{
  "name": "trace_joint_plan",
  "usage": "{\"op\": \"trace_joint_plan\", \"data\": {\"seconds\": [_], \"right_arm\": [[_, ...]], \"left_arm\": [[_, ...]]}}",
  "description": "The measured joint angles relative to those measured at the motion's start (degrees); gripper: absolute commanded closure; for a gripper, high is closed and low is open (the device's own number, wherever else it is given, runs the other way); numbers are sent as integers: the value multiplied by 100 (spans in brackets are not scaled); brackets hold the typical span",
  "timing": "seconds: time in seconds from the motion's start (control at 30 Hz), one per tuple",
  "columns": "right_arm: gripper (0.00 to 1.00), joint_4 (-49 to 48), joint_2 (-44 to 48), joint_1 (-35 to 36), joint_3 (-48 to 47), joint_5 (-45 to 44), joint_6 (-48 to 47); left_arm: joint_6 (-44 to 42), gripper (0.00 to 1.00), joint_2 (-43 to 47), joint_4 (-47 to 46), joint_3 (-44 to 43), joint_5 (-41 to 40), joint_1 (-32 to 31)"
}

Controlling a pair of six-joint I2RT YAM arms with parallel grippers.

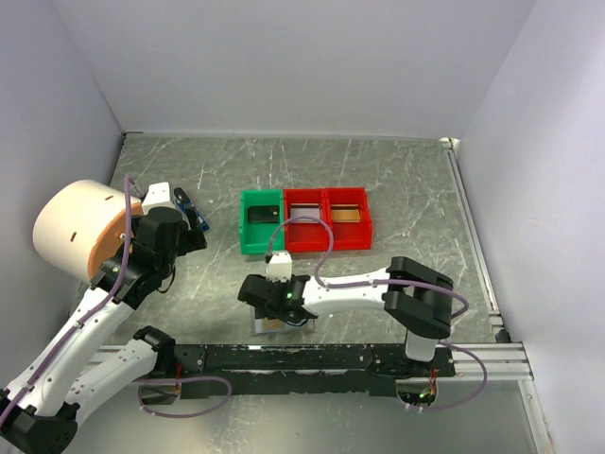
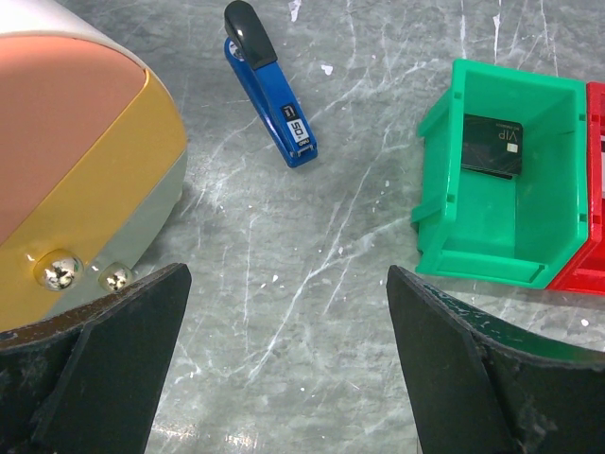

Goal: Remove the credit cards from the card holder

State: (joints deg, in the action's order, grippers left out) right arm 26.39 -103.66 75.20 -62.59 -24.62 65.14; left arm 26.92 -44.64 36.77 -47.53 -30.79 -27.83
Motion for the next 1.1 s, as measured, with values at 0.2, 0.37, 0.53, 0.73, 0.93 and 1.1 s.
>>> {"op": "trace_joint_plan", "data": {"seconds": [0.2,0.37,0.53,0.73,0.93,1.1], "right_arm": [[50,-1207,686,-308,1051,518,-37],[40,-1641,850,-461,1346,824,-48],[36,-1172,315,-367,553,610,-184],[35,-330,-166,-153,-184,164,-210],[35,35,-385,-31,-485,-96,-197],[36,-387,-168,-26,-107,-50,-199]], "left_arm": [[0,3,2,0,0,15,0],[0,3,0,0,0,37,2],[-2,3,0,0,0,42,2],[0,3,13,0,0,39,4],[-2,3,17,0,0,39,4],[-4,3,17,0,0,42,4]]}}
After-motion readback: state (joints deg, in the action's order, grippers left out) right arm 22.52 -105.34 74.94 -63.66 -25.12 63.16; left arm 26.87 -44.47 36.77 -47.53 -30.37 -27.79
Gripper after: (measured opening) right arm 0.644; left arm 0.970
